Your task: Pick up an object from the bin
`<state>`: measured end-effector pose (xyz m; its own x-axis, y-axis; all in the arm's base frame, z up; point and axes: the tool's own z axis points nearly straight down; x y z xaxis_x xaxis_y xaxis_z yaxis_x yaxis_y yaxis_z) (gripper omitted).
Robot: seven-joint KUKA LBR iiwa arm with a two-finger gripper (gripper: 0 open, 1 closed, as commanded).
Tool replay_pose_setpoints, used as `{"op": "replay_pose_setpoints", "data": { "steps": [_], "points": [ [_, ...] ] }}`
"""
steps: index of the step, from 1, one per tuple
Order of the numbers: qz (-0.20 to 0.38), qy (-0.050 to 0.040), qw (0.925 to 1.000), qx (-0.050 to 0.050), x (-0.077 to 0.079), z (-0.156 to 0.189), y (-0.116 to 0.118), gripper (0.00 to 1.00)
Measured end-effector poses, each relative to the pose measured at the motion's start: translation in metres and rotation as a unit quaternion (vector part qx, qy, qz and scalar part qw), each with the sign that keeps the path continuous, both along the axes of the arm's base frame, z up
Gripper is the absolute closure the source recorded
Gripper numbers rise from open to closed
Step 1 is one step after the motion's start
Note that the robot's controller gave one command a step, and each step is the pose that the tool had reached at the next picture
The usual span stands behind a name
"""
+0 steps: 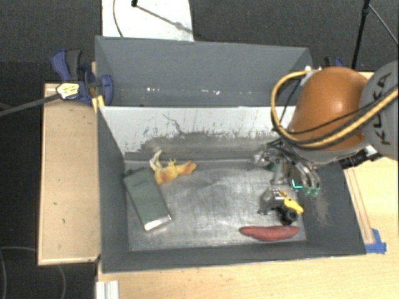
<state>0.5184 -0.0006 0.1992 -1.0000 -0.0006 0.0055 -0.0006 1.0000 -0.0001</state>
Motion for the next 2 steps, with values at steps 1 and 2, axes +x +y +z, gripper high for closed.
{"op": "replay_pose_setpoints", "data": {
  "steps": [1,2],
  "points": [
    [0.0,-0.0042,1.0,0.0,0.002,0.004,0.0,0.0],
    [0.042,-0.0066,0.9991,0.0,0.002,-0.069,-0.071,0.0]
  ]
}}
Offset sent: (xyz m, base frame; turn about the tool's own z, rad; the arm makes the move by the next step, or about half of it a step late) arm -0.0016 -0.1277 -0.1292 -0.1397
